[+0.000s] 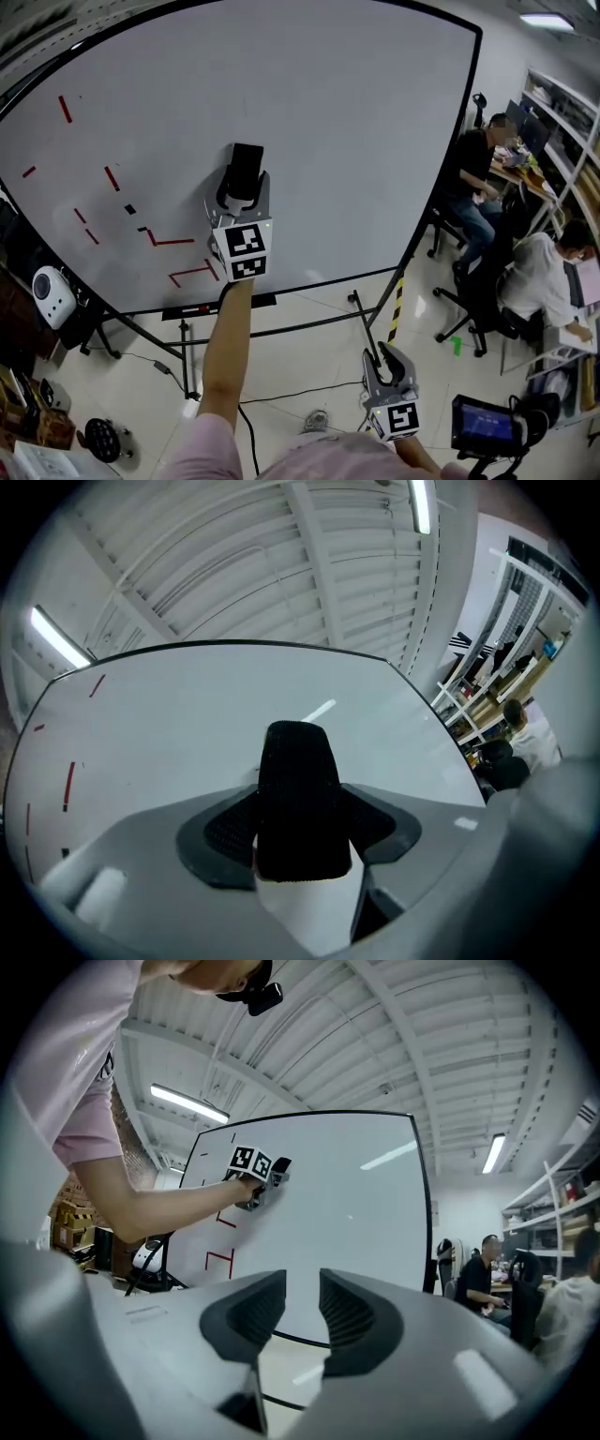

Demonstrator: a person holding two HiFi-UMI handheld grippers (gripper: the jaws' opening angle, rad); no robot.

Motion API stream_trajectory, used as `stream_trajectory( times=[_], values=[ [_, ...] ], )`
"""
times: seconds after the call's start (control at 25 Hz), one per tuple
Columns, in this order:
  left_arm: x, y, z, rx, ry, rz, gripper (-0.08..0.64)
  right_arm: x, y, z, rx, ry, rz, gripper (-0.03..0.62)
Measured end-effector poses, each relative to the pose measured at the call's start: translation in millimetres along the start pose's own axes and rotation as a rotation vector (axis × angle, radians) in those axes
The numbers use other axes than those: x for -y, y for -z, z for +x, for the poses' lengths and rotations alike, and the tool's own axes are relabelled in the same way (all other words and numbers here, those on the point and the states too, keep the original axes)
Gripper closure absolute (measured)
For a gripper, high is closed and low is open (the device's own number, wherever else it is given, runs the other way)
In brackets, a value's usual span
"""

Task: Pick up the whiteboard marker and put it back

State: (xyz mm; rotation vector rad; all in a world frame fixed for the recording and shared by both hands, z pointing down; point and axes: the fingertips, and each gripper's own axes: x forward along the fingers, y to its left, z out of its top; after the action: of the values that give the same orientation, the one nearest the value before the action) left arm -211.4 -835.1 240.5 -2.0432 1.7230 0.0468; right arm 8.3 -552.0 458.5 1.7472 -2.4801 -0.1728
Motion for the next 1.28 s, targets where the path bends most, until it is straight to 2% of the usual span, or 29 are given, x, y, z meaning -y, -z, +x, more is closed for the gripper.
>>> stream_trajectory(
  times=[0.16, 0.28, 0.44, 0.56, 0.8, 0.96, 1.12, 1.28],
  values=[
    [-6, 24, 14, -0.024, 0.002, -0.003, 0.287, -9, 5, 24, -0.014, -0.040, 0.011, 0.488],
    [-7, 29, 15, 0.007, -0.017, 0.051, 0.287, -13, 11, 32, -0.031, -0.062, 0.006, 0.488],
    [-5, 32, 15, 0.022, -0.054, 0.149, 0.287, -8, 18, 33, -0.042, -0.047, 0.012, 0.488],
    [-3, 34, 15, 0.008, -0.060, 0.170, 0.287, -2, 24, 27, -0.050, -0.033, 0.012, 0.488],
    [-3, 36, 11, -0.030, -0.041, 0.144, 0.287, 3, 30, 13, -0.063, -0.018, 0.018, 0.488],
    [-3, 32, -8, -0.008, -0.036, 0.113, 0.287, 3, 31, 1, -0.064, -0.017, 0.015, 0.488],
    [3, 10, -54, 0.049, -0.036, 0.073, 0.287, 3, 26, -20, -0.049, -0.014, 0.026, 0.488],
    [13, -9, -131, 0.049, -0.034, -0.007, 0.287, -5, 19, -57, -0.011, -0.041, 0.038, 0.486]
  ],
)
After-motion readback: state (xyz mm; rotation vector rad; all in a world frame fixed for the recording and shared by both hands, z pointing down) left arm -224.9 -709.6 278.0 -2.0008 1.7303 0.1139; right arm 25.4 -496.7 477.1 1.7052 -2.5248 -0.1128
